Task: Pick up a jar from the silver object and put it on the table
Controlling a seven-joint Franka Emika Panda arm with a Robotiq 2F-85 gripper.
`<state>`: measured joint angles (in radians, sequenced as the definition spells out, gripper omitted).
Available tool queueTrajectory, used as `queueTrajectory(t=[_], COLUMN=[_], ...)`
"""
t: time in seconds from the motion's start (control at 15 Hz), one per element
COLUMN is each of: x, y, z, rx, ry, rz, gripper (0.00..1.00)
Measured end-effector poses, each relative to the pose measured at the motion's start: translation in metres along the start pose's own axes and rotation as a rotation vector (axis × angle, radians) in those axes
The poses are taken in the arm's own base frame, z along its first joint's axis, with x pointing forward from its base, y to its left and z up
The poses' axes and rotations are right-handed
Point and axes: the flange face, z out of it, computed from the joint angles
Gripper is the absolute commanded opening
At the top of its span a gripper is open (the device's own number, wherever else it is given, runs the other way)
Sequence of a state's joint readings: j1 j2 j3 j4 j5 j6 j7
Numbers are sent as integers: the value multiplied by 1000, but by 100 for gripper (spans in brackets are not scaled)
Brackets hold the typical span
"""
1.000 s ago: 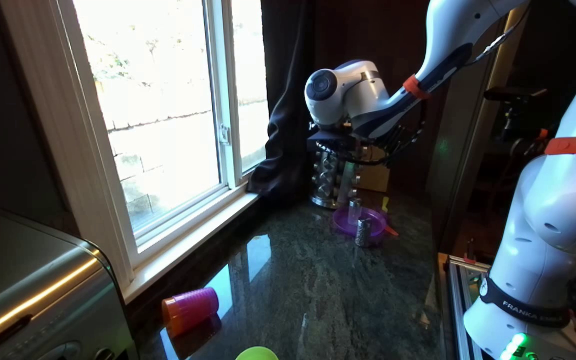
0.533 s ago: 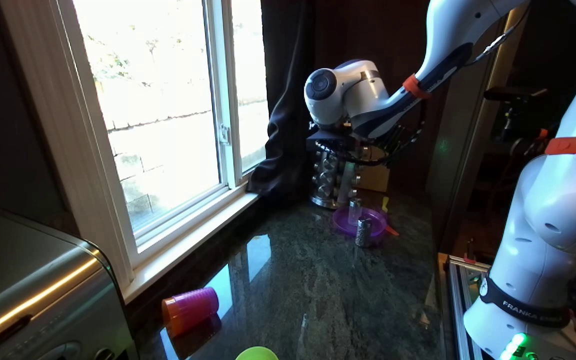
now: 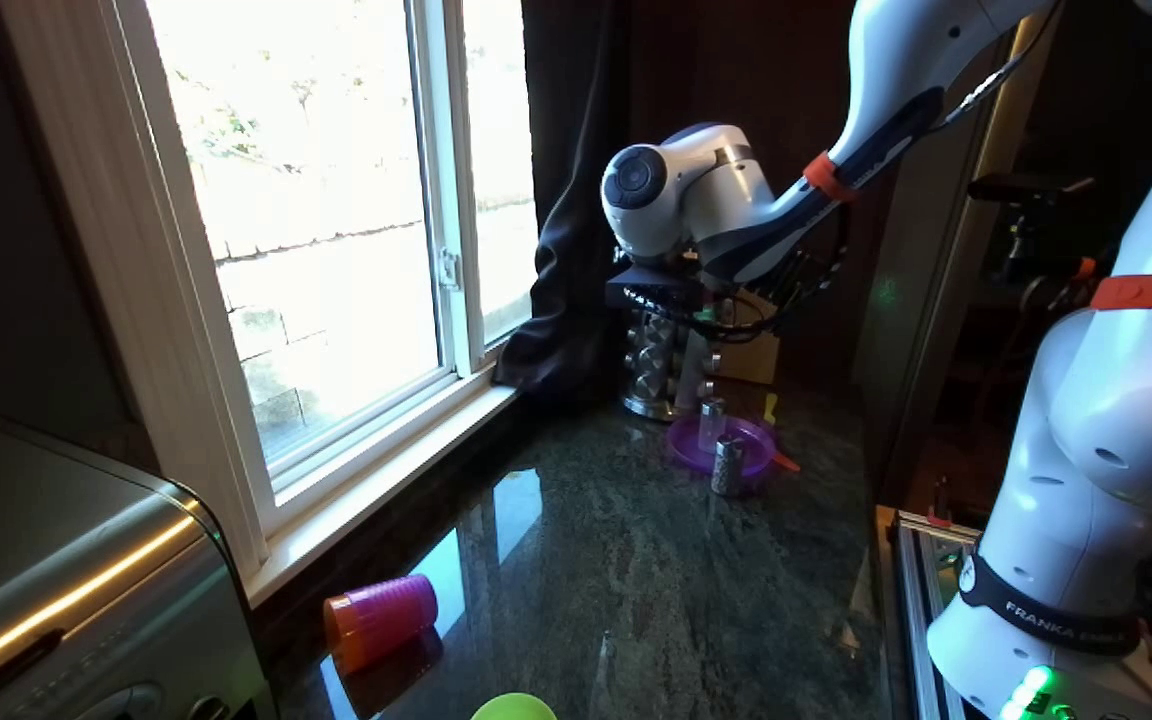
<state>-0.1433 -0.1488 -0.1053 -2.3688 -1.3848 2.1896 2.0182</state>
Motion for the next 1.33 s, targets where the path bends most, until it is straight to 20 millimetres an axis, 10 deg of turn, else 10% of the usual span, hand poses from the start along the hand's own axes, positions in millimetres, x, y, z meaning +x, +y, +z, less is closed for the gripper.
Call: queueTrajectory(t=[1.33], x=[-10], y=[-5], z=[-9], rx=[-16], ry=[26], rz=[56], gripper=[25])
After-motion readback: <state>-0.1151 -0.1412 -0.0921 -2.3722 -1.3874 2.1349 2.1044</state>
